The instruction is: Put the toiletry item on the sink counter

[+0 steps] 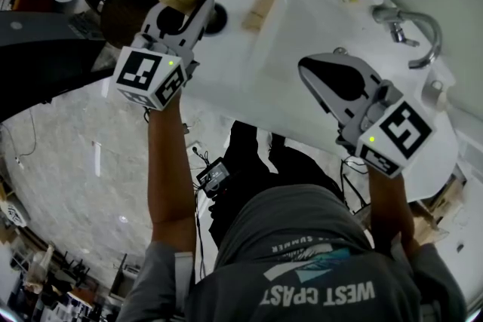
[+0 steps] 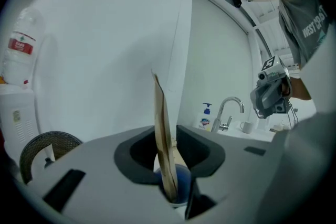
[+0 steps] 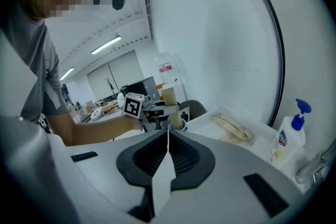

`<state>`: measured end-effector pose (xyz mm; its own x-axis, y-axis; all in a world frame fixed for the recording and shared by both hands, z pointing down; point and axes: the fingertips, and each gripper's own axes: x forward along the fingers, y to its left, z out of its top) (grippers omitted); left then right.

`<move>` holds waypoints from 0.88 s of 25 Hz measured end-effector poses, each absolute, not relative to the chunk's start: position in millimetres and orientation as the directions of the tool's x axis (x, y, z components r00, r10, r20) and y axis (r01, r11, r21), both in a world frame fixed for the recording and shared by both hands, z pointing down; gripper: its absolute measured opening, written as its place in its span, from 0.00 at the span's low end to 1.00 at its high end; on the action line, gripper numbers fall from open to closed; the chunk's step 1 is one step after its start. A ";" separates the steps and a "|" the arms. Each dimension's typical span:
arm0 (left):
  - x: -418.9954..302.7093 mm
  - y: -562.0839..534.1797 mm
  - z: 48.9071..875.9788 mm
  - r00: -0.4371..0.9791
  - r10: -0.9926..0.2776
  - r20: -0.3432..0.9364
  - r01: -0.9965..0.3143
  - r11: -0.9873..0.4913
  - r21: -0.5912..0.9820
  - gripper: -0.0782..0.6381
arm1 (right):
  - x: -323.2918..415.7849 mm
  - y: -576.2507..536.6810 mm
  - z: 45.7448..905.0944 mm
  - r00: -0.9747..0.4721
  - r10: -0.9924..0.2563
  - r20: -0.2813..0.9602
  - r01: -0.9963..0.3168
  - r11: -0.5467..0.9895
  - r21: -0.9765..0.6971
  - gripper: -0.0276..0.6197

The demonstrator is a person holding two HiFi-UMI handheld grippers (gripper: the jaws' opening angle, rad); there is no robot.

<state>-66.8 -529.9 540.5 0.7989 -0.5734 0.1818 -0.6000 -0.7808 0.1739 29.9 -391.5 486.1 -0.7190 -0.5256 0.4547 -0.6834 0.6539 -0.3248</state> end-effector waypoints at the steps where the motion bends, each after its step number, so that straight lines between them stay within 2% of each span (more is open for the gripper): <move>1: -68.0 -529.8 537.8 0.796 -0.577 0.181 -0.603 -0.780 0.168 0.24 | 32.1 -390.4 487.0 -0.713 -0.522 0.469 -0.687 0.656 -0.313 0.09; 22: -117.7 -504.3 417.2 0.695 -0.712 0.103 -0.712 -0.701 -0.042 0.24 | 27.1 -359.2 431.3 -0.760 -0.494 0.421 -0.619 0.748 -0.240 0.09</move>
<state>-117.7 -504.3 417.2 0.6949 -0.7117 0.1029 -0.7118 -0.7011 -0.0418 27.1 -359.2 431.3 -0.7604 -0.4945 0.4211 -0.6192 0.7475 -0.2403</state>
